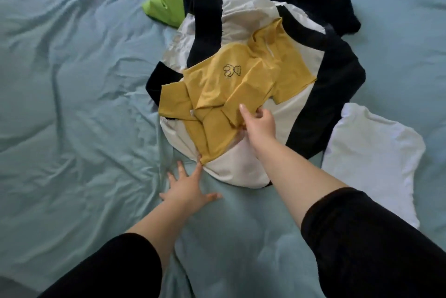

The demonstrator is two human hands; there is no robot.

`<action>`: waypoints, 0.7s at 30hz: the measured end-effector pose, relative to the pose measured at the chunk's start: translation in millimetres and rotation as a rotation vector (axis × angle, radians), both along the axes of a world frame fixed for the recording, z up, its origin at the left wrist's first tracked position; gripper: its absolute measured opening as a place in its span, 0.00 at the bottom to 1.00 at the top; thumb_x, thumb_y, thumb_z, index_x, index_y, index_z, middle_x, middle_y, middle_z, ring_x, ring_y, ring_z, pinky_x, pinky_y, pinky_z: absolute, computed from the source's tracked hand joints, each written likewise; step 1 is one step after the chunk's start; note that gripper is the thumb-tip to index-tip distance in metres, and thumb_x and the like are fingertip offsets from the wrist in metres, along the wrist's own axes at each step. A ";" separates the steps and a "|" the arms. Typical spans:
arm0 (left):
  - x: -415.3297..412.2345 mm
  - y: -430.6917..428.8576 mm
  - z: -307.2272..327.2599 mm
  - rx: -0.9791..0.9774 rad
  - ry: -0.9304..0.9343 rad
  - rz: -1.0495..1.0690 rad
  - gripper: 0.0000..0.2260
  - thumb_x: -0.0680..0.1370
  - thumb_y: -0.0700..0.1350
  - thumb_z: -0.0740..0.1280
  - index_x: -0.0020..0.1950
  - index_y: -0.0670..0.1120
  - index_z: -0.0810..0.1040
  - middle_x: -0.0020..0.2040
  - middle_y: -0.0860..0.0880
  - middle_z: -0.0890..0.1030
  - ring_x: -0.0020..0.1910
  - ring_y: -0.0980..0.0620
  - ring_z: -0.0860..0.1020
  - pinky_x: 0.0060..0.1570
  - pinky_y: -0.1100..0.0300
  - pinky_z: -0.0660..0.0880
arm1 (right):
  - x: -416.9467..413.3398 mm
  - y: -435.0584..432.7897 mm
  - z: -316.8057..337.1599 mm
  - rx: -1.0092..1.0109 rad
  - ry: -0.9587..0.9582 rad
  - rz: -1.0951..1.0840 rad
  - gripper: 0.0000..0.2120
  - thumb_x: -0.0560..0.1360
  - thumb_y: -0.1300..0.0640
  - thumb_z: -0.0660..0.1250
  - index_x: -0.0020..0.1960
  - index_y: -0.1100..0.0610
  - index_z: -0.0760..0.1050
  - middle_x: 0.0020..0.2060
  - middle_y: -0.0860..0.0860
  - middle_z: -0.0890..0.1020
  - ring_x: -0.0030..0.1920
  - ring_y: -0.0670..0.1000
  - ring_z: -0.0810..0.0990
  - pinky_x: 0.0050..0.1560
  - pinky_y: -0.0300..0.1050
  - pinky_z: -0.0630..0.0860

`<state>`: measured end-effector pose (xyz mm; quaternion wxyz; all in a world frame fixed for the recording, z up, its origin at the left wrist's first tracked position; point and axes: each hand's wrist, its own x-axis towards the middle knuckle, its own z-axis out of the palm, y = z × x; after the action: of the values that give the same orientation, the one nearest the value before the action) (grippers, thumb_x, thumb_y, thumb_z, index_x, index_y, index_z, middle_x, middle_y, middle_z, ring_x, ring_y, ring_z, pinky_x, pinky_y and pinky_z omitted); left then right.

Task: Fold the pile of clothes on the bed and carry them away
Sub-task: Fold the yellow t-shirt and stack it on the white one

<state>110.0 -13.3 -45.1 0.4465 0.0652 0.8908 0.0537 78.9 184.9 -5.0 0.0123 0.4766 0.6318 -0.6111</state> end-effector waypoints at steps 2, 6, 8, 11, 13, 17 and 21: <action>-2.5 -3.9 1.0 0.032 -0.019 -0.008 0.51 0.65 0.73 0.67 0.73 0.68 0.33 0.79 0.48 0.35 0.77 0.36 0.39 0.64 0.27 0.60 | -21.7 -5.9 -2.4 -0.039 0.000 -0.146 0.26 0.74 0.47 0.69 0.69 0.55 0.69 0.62 0.51 0.77 0.58 0.54 0.77 0.60 0.50 0.74; -4.1 -10.7 0.7 0.071 -0.043 -0.026 0.49 0.66 0.72 0.67 0.74 0.68 0.35 0.79 0.47 0.36 0.77 0.35 0.39 0.65 0.28 0.60 | -25.0 -21.6 -8.9 0.021 -0.010 -0.105 0.21 0.78 0.61 0.57 0.70 0.53 0.70 0.65 0.50 0.75 0.59 0.54 0.75 0.57 0.43 0.70; -8.5 -13.9 3.1 0.108 -0.038 -0.044 0.47 0.68 0.72 0.66 0.76 0.66 0.40 0.79 0.44 0.41 0.76 0.33 0.44 0.68 0.34 0.61 | 0.3 -36.5 -8.3 0.074 -0.054 0.018 0.21 0.78 0.63 0.55 0.68 0.53 0.72 0.64 0.48 0.75 0.58 0.52 0.74 0.59 0.42 0.68; -20.9 -28.7 18.3 0.270 0.065 0.004 0.33 0.75 0.66 0.63 0.76 0.57 0.60 0.76 0.42 0.63 0.73 0.39 0.64 0.66 0.49 0.67 | 57.9 -63.0 -2.8 0.131 -0.148 0.140 0.20 0.77 0.66 0.54 0.62 0.54 0.77 0.58 0.50 0.79 0.54 0.51 0.76 0.58 0.43 0.71; -21.8 -41.0 33.4 0.428 0.161 0.237 0.26 0.77 0.63 0.62 0.72 0.55 0.68 0.69 0.48 0.73 0.64 0.46 0.74 0.56 0.54 0.71 | 92.0 -79.0 6.2 0.138 -0.195 0.156 0.19 0.77 0.66 0.55 0.62 0.56 0.78 0.56 0.51 0.81 0.56 0.52 0.78 0.58 0.44 0.73; 9.2 -38.1 73.8 0.699 0.106 0.589 0.32 0.73 0.66 0.64 0.73 0.57 0.63 0.70 0.53 0.69 0.53 0.58 0.75 0.55 0.54 0.73 | 142.8 -111.4 42.2 0.118 -0.189 0.234 0.17 0.76 0.69 0.56 0.55 0.58 0.81 0.53 0.54 0.81 0.54 0.53 0.78 0.58 0.43 0.73; 46.4 -19.1 104.3 0.834 -0.245 0.716 0.42 0.70 0.60 0.73 0.78 0.56 0.55 0.75 0.51 0.63 0.71 0.50 0.67 0.69 0.49 0.67 | 179.6 -141.8 86.6 0.086 -0.058 0.276 0.17 0.73 0.76 0.56 0.49 0.66 0.81 0.47 0.53 0.81 0.48 0.47 0.77 0.51 0.32 0.71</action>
<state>156.4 -32.5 59.2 0.4371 -0.0769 0.7024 0.5565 258.5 43.0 81.6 0.0942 0.4028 0.7165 -0.5618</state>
